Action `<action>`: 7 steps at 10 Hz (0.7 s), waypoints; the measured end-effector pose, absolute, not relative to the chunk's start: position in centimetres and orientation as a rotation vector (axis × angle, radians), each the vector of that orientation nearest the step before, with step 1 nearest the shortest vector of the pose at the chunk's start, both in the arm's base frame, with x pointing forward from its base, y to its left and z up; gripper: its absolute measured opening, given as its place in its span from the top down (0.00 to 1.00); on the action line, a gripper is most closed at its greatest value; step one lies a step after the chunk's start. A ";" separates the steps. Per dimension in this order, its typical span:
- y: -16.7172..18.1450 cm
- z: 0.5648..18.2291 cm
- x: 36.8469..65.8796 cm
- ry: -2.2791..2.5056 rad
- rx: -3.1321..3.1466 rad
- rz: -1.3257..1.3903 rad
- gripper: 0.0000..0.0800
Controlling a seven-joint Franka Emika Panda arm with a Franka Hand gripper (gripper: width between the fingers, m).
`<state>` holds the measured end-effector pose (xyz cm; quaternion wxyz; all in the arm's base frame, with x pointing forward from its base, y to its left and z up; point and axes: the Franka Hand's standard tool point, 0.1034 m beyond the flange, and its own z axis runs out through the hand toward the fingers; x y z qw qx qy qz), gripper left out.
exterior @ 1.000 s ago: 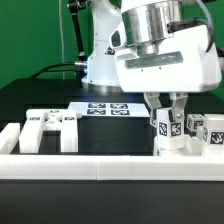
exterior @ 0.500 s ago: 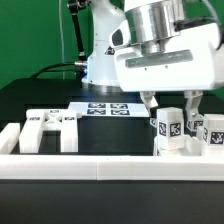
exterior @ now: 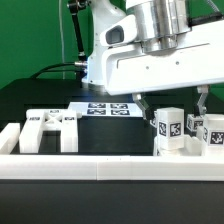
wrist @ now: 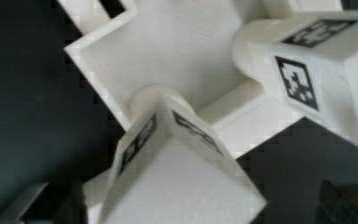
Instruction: Assemble chair
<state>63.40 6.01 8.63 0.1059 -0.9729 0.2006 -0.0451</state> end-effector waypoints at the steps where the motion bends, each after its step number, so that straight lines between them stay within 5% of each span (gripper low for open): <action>1: 6.4 8.5 63.3 0.412 -2.928 -0.157 0.19; 7: 5.8 8.7 63.6 -0.414 -2.976 -0.238 0.19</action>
Offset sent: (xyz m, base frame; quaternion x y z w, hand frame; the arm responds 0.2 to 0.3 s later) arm 0.0060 -0.0023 0.0030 -0.0253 0.0129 -0.1949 0.9804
